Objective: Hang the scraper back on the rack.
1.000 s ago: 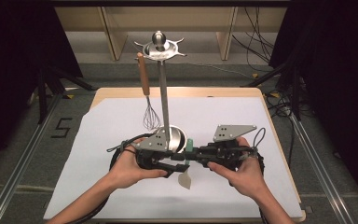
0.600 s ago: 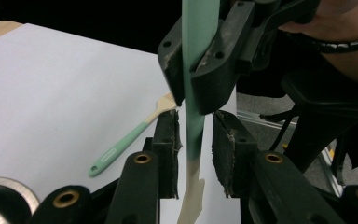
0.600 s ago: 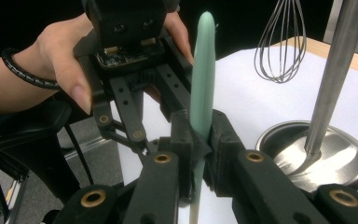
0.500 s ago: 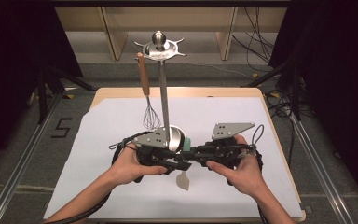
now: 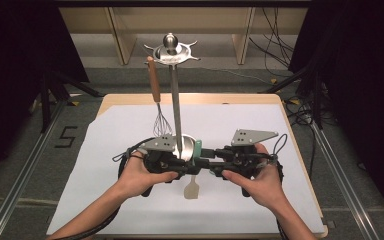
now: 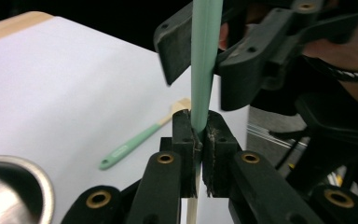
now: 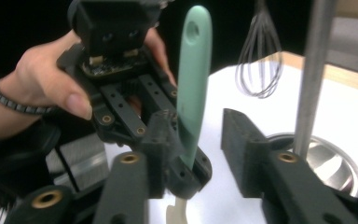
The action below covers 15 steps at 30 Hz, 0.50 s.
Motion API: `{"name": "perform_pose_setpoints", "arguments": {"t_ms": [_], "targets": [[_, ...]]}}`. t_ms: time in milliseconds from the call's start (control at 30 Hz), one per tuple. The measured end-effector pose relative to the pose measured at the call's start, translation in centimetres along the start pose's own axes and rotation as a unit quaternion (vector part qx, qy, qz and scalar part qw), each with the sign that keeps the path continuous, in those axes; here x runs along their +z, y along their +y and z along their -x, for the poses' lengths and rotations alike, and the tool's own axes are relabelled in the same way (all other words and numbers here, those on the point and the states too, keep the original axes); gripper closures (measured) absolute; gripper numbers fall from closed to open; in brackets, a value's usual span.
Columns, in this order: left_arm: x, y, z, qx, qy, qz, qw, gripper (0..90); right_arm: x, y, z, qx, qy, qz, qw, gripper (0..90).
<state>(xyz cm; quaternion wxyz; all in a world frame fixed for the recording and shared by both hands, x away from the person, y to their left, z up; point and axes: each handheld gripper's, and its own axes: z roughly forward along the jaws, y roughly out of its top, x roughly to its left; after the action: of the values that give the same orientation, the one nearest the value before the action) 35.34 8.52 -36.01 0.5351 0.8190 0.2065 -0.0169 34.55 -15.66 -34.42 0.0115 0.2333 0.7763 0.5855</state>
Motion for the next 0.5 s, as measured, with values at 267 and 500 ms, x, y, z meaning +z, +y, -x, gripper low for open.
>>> {"name": "perform_pose_setpoints", "arguments": {"t_ms": [267,500], "targets": [[-0.8,0.4,-0.4,0.003,0.042,0.008,0.9991,83.9,-1.4,-0.6,0.6,0.025,-0.094,0.027,0.9949,57.1],[-1.4,0.9,-0.9,0.02,0.053,0.016,0.9983,83.8,-1.8,-2.7,1.0,0.054,-0.161,-0.008,0.9854,56.7]]}}
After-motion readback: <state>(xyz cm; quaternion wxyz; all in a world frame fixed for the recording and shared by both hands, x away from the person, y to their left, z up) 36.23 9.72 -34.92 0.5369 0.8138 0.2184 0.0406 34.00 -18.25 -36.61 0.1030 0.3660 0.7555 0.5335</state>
